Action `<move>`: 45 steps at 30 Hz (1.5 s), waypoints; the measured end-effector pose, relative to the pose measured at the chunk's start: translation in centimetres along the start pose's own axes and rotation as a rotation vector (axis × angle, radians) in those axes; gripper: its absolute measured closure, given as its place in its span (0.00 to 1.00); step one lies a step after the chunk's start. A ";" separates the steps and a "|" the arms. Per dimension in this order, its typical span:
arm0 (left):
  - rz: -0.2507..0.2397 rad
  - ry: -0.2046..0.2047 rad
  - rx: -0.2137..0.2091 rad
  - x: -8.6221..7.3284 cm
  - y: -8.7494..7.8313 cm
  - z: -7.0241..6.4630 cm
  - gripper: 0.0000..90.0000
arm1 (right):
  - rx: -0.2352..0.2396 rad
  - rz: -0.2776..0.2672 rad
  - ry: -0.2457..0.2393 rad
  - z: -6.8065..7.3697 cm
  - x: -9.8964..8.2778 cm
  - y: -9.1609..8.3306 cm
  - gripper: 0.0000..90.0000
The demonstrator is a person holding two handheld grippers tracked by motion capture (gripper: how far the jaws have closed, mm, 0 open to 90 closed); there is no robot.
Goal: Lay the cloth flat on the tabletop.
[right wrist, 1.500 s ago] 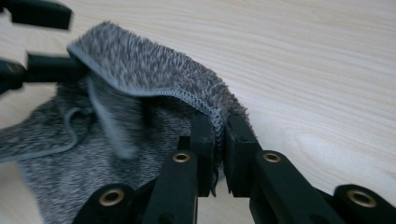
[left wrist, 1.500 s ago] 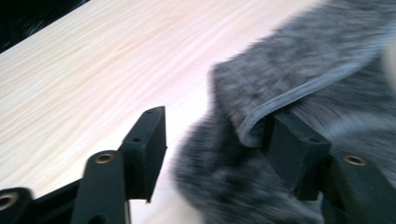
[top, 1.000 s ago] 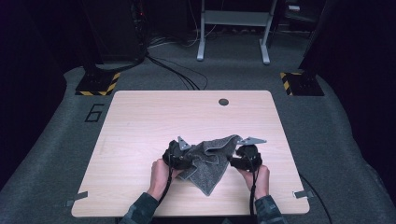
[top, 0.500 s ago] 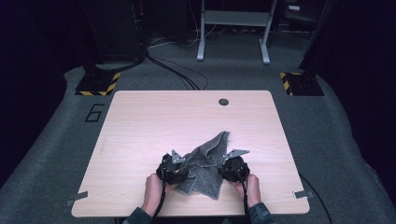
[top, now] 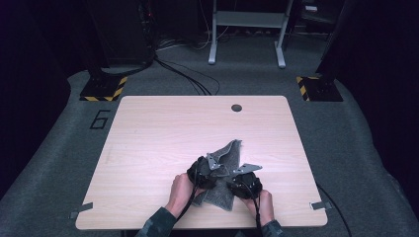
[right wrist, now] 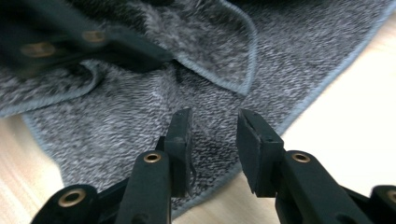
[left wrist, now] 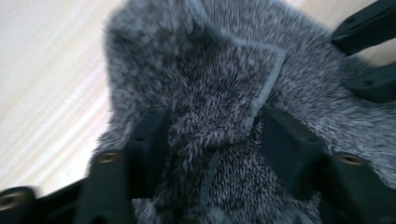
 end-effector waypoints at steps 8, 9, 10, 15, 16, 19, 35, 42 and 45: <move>-0.057 -0.092 -0.049 0.1 -0.6 1.2 0.86 | -0.017 0.027 -0.012 -0.3 -0.6 0.5 0.84; -0.079 -0.141 -0.062 0.0 -1.0 1.9 0.85 | -0.015 0.030 -0.007 -0.4 -0.7 0.4 0.85; -0.090 -0.169 -0.082 0.0 -1.3 2.2 0.84 | -0.014 0.036 0.000 -0.3 -0.8 0.3 0.86; -0.141 -0.263 -0.098 -0.1 -2.3 3.9 0.83 | -0.015 0.045 0.003 -0.5 -1.2 -0.1 0.88; -0.142 -0.270 -0.095 -0.3 -2.4 4.3 0.84 | -0.015 0.049 -0.005 -0.7 -1.2 -0.2 0.88; -0.155 -0.312 -0.088 -0.8 -2.8 5.7 0.84 | -0.022 0.055 -0.002 -0.8 -1.6 -0.6 0.88; -0.092 -0.540 -0.053 -5.9 -2.6 10.8 0.46 | 0.006 0.016 0.062 -2.8 -1.6 -3.7 0.64; -0.062 -0.542 0.014 -6.0 -1.9 13.7 0.34 | -0.044 -0.054 0.101 -7.3 3.2 -3.7 0.53; -0.017 -0.508 0.041 -6.0 -0.7 14.0 0.33 | -0.074 -0.051 0.123 -8.7 4.6 -2.8 0.53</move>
Point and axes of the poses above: each handheld gripper's, and its own axes: y roughly forward along the jaws, x roughly out of its top, z roughly to its left, the point moved 8 cm from there along y, roughly forward along the jaws, and after that the axes turned 11 degrees about x, right-handed, at the moved point
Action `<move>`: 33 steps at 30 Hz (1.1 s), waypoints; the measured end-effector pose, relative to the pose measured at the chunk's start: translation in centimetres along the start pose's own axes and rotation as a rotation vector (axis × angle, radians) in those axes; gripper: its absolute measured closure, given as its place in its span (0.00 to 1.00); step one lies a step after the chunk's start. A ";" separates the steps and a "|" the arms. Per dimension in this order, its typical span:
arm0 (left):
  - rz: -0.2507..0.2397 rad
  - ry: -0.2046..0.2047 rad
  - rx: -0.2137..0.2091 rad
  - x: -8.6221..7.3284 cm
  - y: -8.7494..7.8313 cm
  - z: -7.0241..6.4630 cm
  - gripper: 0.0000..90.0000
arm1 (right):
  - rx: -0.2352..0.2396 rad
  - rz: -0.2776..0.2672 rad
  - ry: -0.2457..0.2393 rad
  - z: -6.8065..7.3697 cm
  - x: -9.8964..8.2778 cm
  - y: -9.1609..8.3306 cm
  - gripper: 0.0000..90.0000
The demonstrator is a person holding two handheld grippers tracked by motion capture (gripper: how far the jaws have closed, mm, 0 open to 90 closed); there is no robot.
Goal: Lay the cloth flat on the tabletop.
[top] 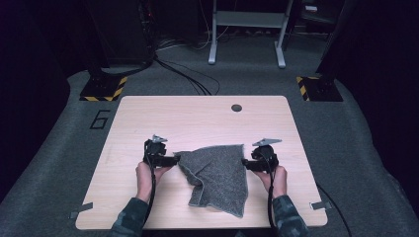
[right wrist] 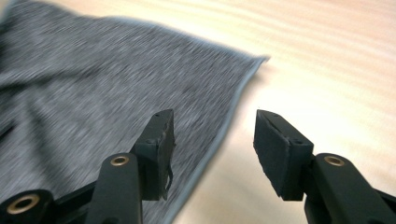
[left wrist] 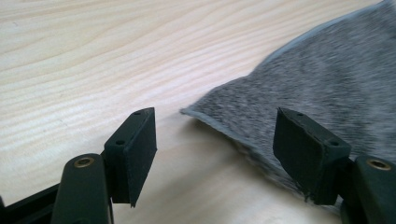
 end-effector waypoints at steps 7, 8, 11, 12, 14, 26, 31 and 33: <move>0.029 0.027 0.035 0.0 1.7 -0.3 0.32 | -0.058 0.036 0.045 -2.4 2.3 3.6 0.54; 0.031 0.031 0.041 0.0 1.8 -0.3 0.32 | -0.067 0.044 0.052 -2.6 2.3 4.0 0.55; 0.027 0.037 0.050 0.0 2.1 -0.4 0.39 | -0.084 0.059 0.050 -3.0 2.4 5.0 0.58; 0.034 0.046 0.048 0.0 2.2 -0.5 0.39 | -0.089 0.066 0.047 -3.2 2.4 5.3 0.60; 0.038 0.053 0.049 -0.2 2.3 -0.6 0.47 | -0.096 0.078 0.056 -3.4 2.2 6.0 0.64; 0.035 0.084 0.057 -0.5 2.7 -1.2 0.70 | -0.115 0.069 0.052 -3.1 1.9 6.6 0.76; 0.028 0.089 0.063 -0.4 2.7 -1.4 0.79 | -0.106 0.077 0.059 -2.8 1.7 6.5 0.86; 0.030 0.094 0.058 -0.4 2.7 -1.6 0.86 | -0.098 0.076 0.075 -2.5 1.6 6.4 0.92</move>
Point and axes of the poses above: each handheld gripper's, and its own axes: y roughly forward along the jaws, x roughly out of its top, z roughly to its left, the point moved 8 cm from there along y, roughly forward along the jaws, and after that the axes turned 11 degrees about x, right-handed, at the moved point
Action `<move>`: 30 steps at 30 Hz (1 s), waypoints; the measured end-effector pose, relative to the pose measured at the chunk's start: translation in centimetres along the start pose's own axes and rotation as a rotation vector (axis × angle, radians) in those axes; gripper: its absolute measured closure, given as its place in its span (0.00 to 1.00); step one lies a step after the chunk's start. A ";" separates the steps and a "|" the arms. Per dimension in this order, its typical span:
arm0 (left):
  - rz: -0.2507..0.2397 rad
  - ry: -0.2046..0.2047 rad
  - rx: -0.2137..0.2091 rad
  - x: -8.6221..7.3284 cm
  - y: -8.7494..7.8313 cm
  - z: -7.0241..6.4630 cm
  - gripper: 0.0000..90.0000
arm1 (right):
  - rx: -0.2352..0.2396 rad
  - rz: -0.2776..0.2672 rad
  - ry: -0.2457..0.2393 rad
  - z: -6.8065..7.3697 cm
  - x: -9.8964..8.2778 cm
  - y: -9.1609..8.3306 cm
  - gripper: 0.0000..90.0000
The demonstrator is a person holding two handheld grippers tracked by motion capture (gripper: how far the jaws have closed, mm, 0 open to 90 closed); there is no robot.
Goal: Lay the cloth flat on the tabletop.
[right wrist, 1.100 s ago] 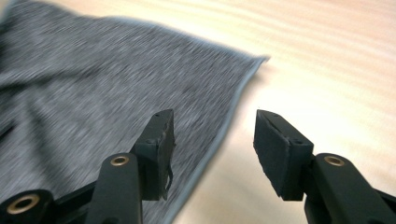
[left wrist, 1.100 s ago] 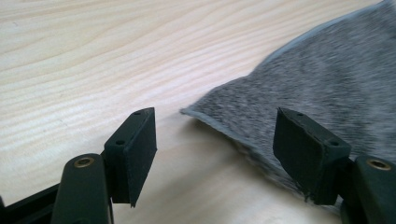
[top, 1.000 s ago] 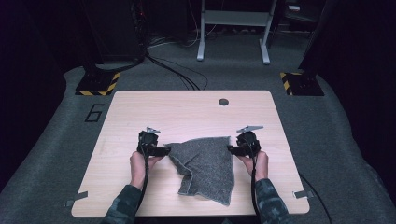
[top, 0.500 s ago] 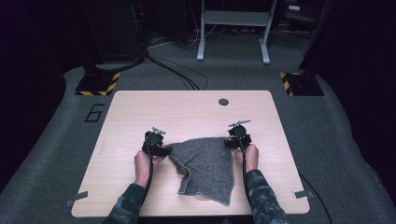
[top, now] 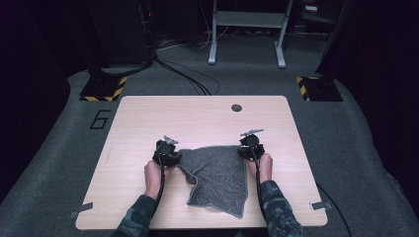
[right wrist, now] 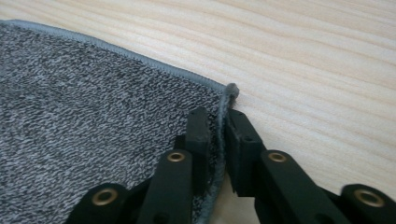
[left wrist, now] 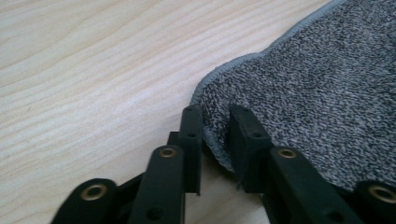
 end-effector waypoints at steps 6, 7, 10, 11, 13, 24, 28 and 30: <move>-0.025 0.011 0.005 0.2 -0.2 0.0 0.95 | -0.009 -0.003 -0.017 0.4 -0.2 -0.1 0.98; -0.025 0.011 0.005 0.2 -0.2 0.0 0.95 | -0.009 -0.003 -0.017 0.4 -0.2 -0.1 0.98; -0.054 0.007 0.005 0.7 -0.8 0.2 0.96 | -0.004 -0.029 -0.018 0.5 -0.1 -0.8 0.98; -0.070 0.007 0.005 1.0 -1.2 0.3 0.96 | -0.001 -0.043 -0.023 0.5 0.0 -1.1 0.98; -0.093 0.005 -0.003 1.6 -2.2 0.5 0.96 | 0.001 -0.085 -0.045 0.7 0.6 -2.7 0.98; -0.214 0.010 -0.024 3.8 -6.4 -0.1 0.96 | 0.010 -0.188 -0.097 1.8 1.3 -8.1 0.98; -0.223 0.009 -0.051 3.5 -7.1 -0.5 0.96 | 0.021 -0.199 -0.110 2.4 0.7 -9.0 0.98; -0.224 0.006 -0.059 2.9 -7.3 -0.7 0.96 | 0.029 -0.199 -0.111 2.8 -0.1 -9.5 0.98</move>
Point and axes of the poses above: each handheld gripper's, and its own axes: y roughly forward along the jaws, x roughly out of its top, z roughly to its left, the point moved 8 cm from there along y, roughly forward along the jaws, and after that the axes turned 11 degrees about x, right-handed, at the moved point
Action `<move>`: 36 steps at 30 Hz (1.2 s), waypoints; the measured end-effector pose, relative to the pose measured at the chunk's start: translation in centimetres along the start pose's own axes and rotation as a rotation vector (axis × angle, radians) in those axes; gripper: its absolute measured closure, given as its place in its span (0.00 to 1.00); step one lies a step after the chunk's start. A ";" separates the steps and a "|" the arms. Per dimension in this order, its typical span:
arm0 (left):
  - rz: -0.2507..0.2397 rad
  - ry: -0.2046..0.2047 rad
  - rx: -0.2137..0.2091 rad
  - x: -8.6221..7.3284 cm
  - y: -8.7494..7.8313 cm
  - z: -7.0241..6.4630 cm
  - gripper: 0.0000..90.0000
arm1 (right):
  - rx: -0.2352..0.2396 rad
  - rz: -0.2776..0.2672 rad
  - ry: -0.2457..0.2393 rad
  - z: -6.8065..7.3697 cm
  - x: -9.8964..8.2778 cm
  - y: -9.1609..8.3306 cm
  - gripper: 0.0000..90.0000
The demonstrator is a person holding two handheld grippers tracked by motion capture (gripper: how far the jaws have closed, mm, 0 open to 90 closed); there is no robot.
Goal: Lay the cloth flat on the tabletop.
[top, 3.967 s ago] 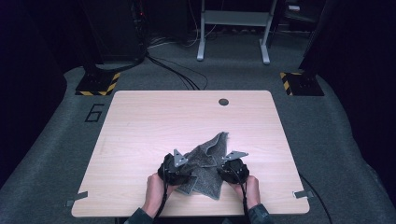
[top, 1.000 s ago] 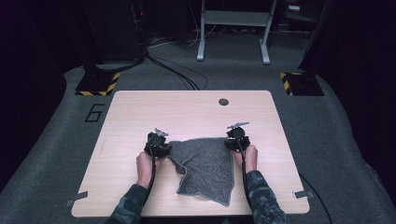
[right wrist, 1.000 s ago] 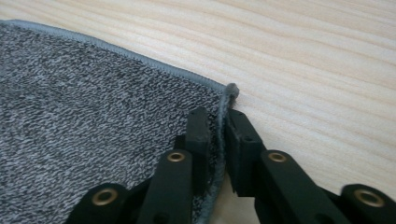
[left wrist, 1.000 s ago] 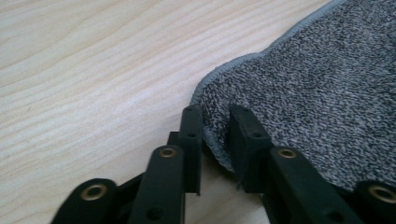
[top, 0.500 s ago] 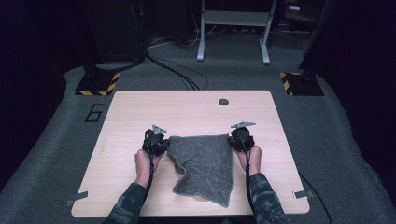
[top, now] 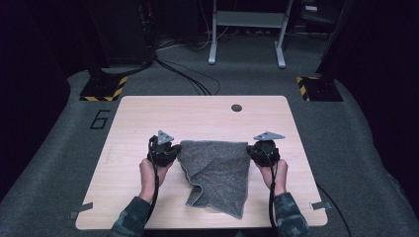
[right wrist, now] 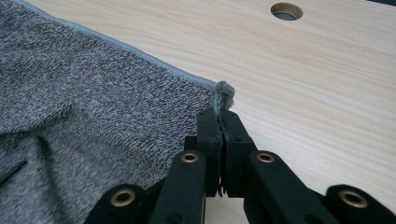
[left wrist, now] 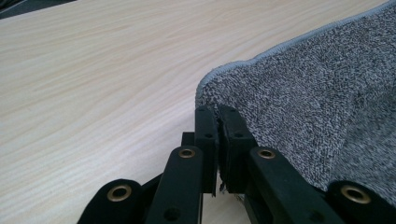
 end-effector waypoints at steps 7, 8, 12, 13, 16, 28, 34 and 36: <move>0.030 -0.007 -0.011 -1.2 0.9 0.0 0.97 | 0.013 0.015 -0.022 0.3 -0.7 -0.1 0.98; 0.040 -0.017 -0.008 -1.4 1.5 0.3 0.97 | 0.012 0.018 -0.016 0.1 -0.7 0.1 0.98; 0.064 -0.001 0.015 -1.1 3.2 1.2 0.97 | 0.007 0.026 -0.003 -0.8 -0.4 1.1 0.99; 0.069 0.019 0.032 -0.2 4.0 1.8 0.97 | -0.012 0.038 0.003 -1.6 0.6 2.1 0.99; 0.022 0.013 0.083 3.3 4.4 3.6 0.97 | -0.045 0.036 -0.011 -2.9 3.3 2.8 0.99; -0.304 0.115 0.160 12.4 -4.7 4.4 0.96 | -0.101 -0.262 -0.203 -0.1 14.9 -6.5 0.99; -0.258 0.145 0.077 4.8 -2.7 1.3 0.95 | -0.098 -0.188 -0.239 1.3 7.8 -4.3 0.98; -0.211 0.140 0.043 1.4 -1.5 -0.1 0.95 | -0.081 -0.139 -0.225 1.6 3.6 -2.7 0.98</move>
Point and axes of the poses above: each handheld gripper's, and its own axes: y roughly forward along the jaws, x roughly out of its top, z roughly to its left, the point moved 8 cm from there along y, roughly forward along the jaws, and after that the axes turned 11 degrees about x, right-handed, at the moved point
